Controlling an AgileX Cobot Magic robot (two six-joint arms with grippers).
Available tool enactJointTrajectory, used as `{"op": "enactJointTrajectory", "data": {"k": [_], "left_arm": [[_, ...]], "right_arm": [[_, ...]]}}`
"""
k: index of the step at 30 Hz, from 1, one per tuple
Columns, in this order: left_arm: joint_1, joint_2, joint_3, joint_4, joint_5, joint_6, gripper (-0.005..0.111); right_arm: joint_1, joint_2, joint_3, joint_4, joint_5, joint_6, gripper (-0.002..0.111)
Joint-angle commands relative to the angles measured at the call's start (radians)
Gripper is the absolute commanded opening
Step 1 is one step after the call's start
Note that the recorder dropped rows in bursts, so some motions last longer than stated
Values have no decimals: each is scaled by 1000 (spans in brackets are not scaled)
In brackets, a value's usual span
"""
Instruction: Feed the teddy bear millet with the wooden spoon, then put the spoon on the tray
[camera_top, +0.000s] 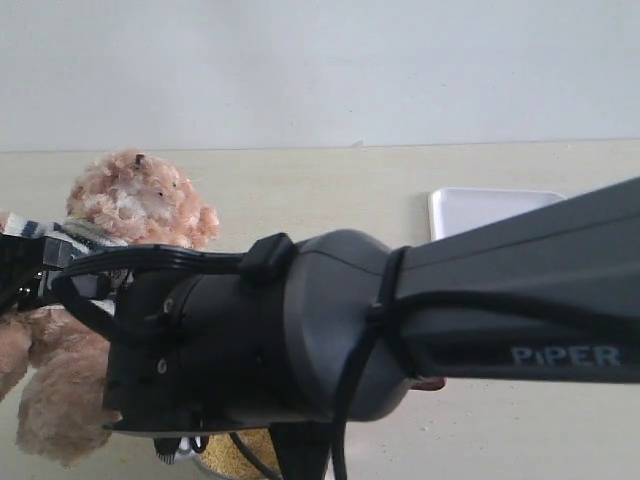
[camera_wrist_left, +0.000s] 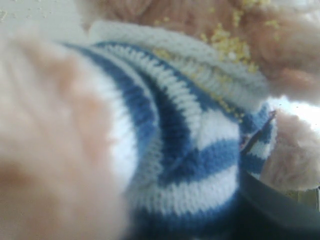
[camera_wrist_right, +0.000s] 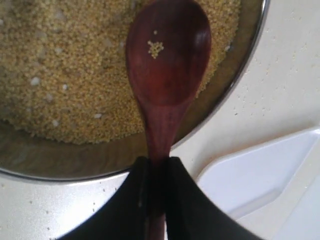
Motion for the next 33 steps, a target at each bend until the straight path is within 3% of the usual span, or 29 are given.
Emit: {"op": "enactJointTrajectory", "data": {"k": [1, 10, 13, 20, 33], "left_arm": [[1, 0, -5, -25, 3, 5, 5], [1, 0, -5, -27, -4, 5, 5], [1, 0, -5, -27, -4, 5, 5], [1, 0, -5, -27, -4, 5, 5], [1, 0, -5, -27, 2, 5, 5]], "right_arm": [[5, 5, -3, -9, 0, -4, 0], [74, 5, -3, -20, -21, -38, 0], [92, 5, -3, -80, -6, 44, 0], [91, 5, -3, -171, 54, 80, 0], [91, 5, -3, -160, 54, -31, 0]]}}
